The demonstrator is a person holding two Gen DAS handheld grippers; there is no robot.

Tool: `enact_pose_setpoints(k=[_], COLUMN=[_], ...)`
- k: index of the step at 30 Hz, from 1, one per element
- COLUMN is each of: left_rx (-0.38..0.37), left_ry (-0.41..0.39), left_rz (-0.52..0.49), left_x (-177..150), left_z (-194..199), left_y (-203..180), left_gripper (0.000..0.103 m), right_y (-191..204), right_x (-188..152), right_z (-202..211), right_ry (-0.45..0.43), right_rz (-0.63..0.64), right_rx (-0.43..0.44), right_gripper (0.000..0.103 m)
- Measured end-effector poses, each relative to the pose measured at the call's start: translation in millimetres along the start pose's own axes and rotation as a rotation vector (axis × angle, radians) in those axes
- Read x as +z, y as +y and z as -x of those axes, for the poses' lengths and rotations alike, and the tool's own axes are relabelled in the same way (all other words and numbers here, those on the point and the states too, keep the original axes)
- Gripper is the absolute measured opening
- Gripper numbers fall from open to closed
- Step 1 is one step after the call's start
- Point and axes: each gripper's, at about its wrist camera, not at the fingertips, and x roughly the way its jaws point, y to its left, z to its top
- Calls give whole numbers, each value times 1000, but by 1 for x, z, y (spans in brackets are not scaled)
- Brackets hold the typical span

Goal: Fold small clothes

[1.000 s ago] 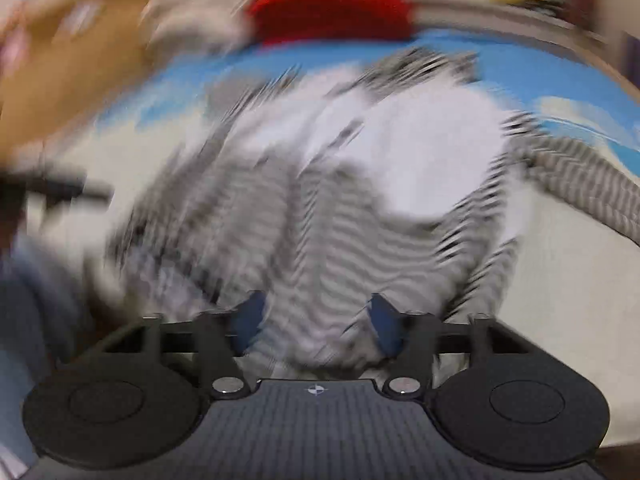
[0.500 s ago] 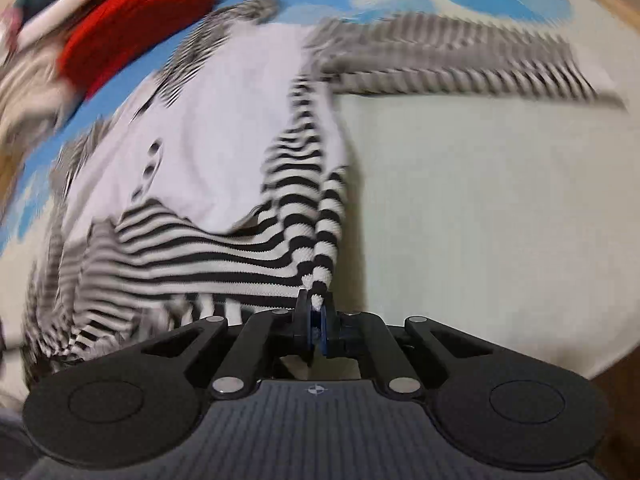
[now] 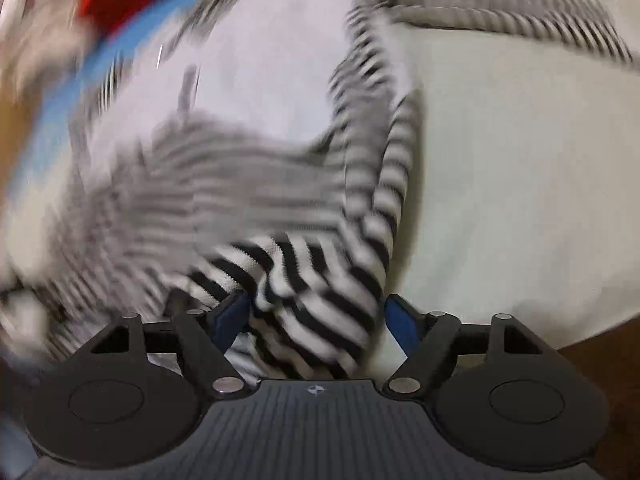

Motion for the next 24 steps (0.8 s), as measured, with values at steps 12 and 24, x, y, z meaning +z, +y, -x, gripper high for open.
enact_pose_setpoints(k=[12, 24], left_rx=[104, 133], left_ry=[-211, -413], left_rz=[47, 498], left_x=[-21, 169], left_z=[59, 34], left_y=[26, 131], left_gripper=[91, 103], right_y=[41, 22], right_x=[-49, 53], right_z=[52, 130], right_ry=[-46, -692], right_rz=[265, -176], right_rx=[-213, -64], right_gripper=[79, 90])
